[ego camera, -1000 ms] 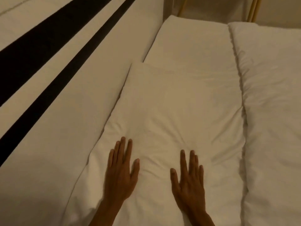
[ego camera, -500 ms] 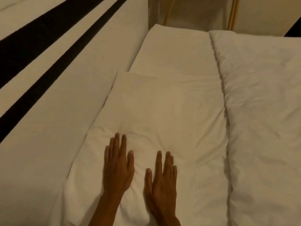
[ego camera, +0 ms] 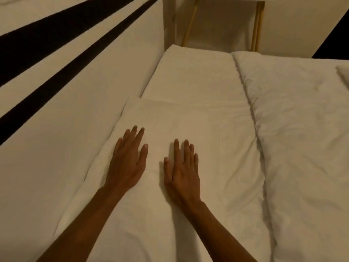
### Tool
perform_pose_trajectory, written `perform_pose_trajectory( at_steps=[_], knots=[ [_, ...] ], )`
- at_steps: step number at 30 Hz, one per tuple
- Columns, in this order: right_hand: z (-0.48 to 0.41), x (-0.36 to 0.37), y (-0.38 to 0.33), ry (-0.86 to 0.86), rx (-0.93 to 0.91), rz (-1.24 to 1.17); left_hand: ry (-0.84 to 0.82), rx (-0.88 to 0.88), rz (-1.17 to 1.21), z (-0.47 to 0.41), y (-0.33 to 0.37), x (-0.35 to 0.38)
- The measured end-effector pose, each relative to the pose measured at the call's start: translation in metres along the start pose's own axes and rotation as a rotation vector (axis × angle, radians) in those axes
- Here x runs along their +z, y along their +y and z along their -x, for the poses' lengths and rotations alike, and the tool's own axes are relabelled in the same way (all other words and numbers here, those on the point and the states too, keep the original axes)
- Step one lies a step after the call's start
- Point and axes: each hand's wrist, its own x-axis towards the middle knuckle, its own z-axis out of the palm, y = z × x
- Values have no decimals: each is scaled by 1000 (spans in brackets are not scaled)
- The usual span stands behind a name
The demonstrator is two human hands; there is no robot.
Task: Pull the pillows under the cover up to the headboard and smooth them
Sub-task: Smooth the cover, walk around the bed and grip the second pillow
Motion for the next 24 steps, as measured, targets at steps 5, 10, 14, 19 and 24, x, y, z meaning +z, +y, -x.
perform_pose_trajectory(
  at_steps=[5,10,14,19,24],
  knots=[
    [-8,8,26,0,180,99,-172,45,-137,-1,-36,23],
    [-7,-14,33,15,233,86,12,-77,49,-10,-32,-2],
    [-56,-6,13,28,65,30,24,37,32,-51,-9,12],
    [-16,22,31,9,102,97,14,-35,-176,2,-24,52],
    [-1,-1,46,-91,135,197,-84,-15,-221,14,-27,34]
  ],
)
